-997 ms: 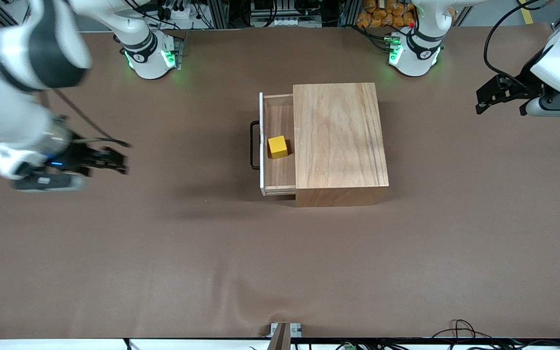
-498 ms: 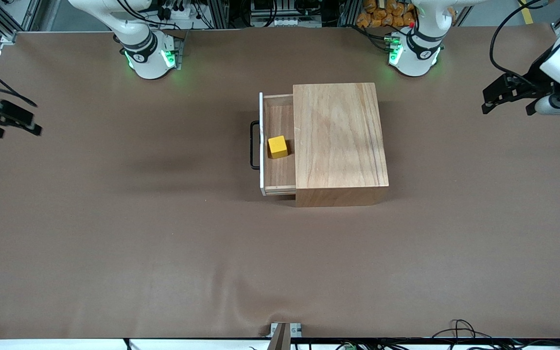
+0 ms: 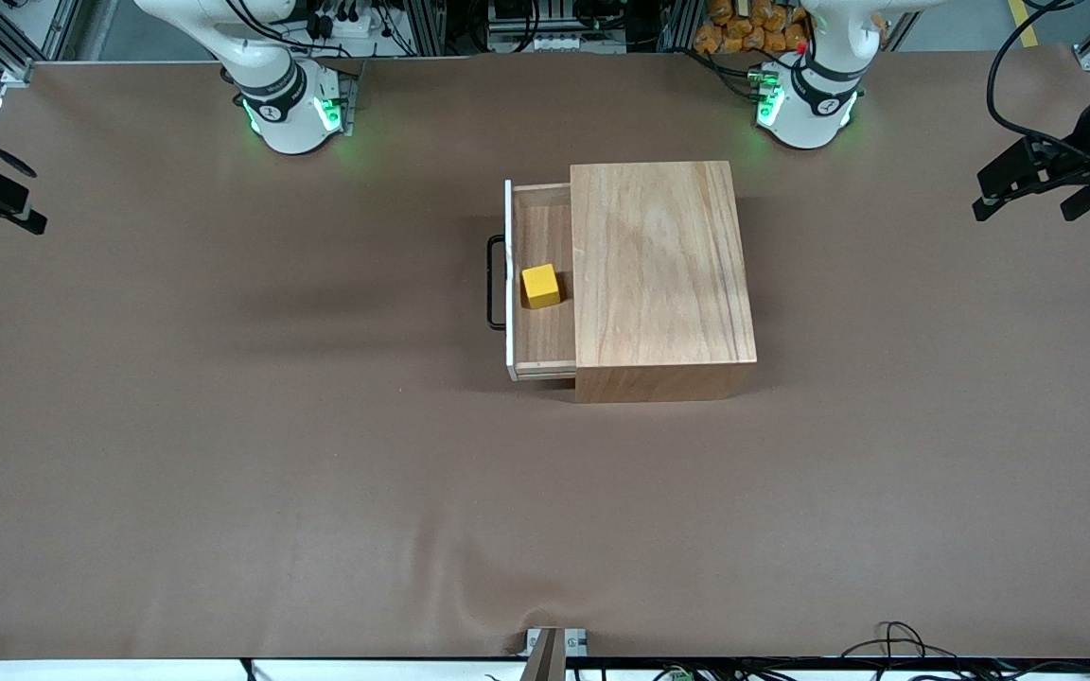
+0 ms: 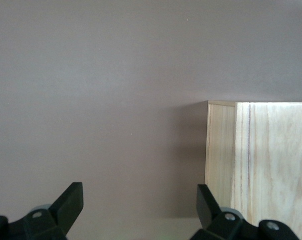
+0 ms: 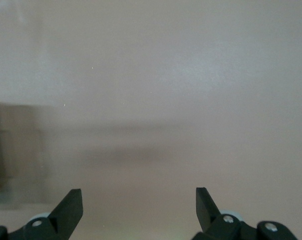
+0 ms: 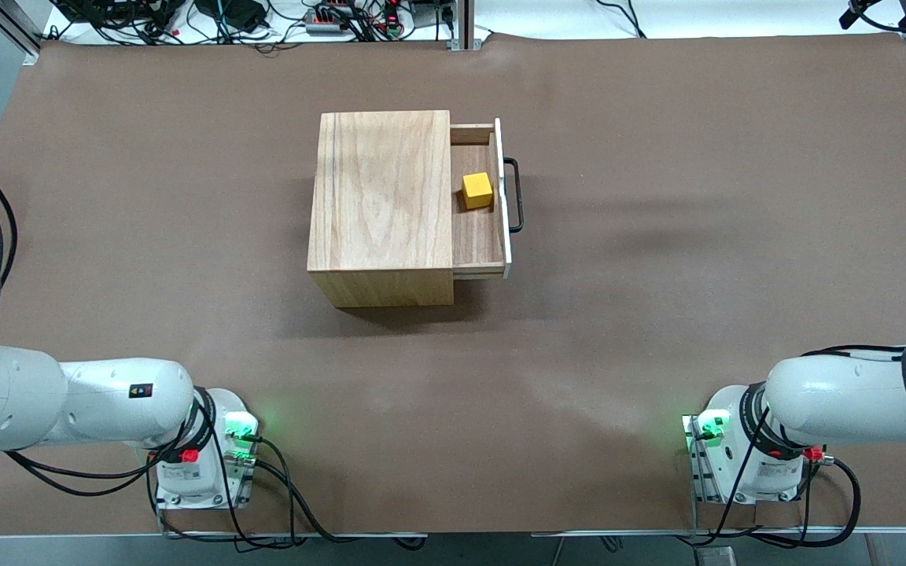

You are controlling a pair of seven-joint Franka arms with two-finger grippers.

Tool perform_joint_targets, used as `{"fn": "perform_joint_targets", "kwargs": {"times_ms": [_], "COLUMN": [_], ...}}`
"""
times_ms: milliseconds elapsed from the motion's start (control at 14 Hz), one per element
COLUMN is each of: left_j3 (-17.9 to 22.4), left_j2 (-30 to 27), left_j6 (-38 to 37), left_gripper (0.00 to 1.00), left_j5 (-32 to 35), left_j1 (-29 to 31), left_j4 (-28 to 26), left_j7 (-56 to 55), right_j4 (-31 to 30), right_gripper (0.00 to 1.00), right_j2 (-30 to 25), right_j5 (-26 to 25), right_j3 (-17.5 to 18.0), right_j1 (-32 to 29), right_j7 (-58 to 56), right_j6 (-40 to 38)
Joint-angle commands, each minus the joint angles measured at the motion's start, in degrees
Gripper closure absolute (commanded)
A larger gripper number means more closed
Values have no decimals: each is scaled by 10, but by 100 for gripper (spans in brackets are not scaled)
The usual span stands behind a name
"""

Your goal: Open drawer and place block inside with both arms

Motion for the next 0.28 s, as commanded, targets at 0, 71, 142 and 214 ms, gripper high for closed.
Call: {"fn": "perform_joint_targets", "kwargs": {"times_ms": [0, 71, 142, 214], "left_j3": [-2, -2, -2, -2], "left_j2": [16, 17, 18, 18], "left_j6": [-14, -14, -14, -14], "left_gripper": [0, 0, 0, 0], "left_j5": [8, 9, 9, 9], "left_j1": [6, 6, 7, 7], "left_j4": [26, 26, 26, 26], "left_j7": [32, 34, 34, 34], "right_j4": [7, 10, 11, 11], "right_gripper": [0, 0, 0, 0], "right_j2": [-9, -9, -9, -9], "right_j5": [-9, -9, -11, -28], "right_j3": [14, 16, 18, 20], "right_j1": [-17, -17, -17, -16], "right_j7": [21, 24, 40, 42], "right_j6": [-9, -14, -24, -25]}}
